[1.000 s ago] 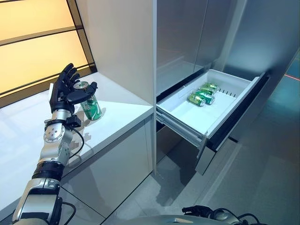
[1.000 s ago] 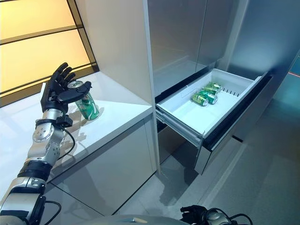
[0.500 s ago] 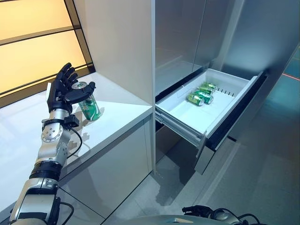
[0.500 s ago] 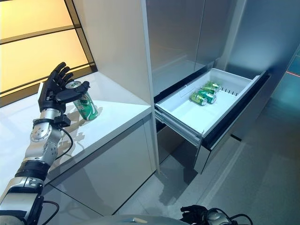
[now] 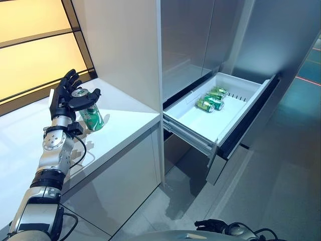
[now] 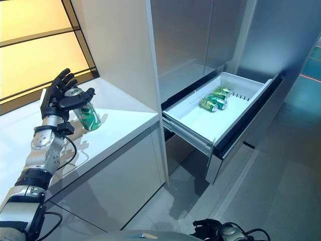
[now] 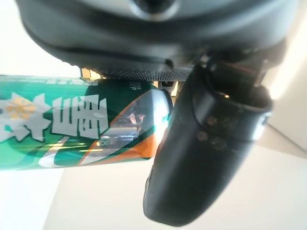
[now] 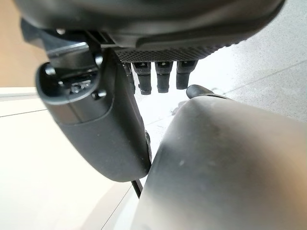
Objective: Put drinks into fridge and close the fridge
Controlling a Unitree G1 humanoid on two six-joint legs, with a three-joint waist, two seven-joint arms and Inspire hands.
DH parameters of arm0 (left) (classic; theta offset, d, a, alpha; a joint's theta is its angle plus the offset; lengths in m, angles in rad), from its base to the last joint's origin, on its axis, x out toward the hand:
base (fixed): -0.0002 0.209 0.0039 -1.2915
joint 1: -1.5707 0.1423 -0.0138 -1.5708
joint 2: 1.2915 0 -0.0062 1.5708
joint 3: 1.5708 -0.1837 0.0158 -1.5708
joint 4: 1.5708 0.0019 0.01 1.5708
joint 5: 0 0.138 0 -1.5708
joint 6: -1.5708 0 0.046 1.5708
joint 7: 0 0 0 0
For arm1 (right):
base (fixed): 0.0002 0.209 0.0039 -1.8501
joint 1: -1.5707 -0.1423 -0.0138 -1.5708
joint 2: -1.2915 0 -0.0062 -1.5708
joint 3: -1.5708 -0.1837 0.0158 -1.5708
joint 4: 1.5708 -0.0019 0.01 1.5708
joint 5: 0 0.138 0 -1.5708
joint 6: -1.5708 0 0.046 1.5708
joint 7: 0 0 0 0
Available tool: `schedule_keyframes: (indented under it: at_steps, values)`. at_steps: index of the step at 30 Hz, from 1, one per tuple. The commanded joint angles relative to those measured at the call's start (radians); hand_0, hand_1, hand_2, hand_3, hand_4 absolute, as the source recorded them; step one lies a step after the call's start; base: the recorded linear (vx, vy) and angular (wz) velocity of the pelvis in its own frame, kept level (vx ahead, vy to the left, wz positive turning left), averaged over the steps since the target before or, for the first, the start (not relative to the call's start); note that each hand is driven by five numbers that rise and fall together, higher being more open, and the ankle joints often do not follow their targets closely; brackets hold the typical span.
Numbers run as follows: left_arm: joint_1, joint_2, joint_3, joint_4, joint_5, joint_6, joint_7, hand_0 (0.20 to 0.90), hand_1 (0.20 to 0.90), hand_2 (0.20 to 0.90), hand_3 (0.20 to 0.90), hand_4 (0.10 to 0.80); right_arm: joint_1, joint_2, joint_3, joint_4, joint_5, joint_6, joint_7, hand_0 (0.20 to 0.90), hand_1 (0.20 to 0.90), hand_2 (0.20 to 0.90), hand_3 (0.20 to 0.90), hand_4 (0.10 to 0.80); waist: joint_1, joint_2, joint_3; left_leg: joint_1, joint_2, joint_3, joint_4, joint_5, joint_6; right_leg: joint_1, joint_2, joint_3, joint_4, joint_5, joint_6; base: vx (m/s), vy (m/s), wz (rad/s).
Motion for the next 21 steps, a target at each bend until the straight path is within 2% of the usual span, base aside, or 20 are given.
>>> schedule_keyframes:
  at_steps: [1, 21]
  values:
    - [-0.207, 0.091, -0.003, 0.008, 0.018, -0.075, -0.006, 0.9, 0.9, 0.9, 0.9, 0.8, 0.035, -0.032, 0.062, 0.049, -0.023, 0.011, 0.019, 0.9, 0.9, 0.9, 0.9, 0.8, -0.005, 0.0, -0.022, 0.013, -0.079, 0.049, 0.008, -0.114, 0.081, -0.056, -0.042, 0.041, 0.107, -0.028, 0.061, 0.0, 0.0, 0.0]
    - [-0.186, 0.068, 0.001, 0.023, 0.007, -0.065, -0.014, 0.9, 0.9, 0.9, 0.9, 0.8, 0.037, -0.026, 0.059, 0.054, -0.021, 0.004, 0.013, 0.9, 0.9, 0.9, 0.9, 0.8, -0.005, -0.001, -0.018, 0.011, -0.08, 0.047, 0.008, -0.115, 0.083, -0.062, -0.044, 0.041, 0.112, -0.029, 0.062, 0.0, 0.0, 0.0]
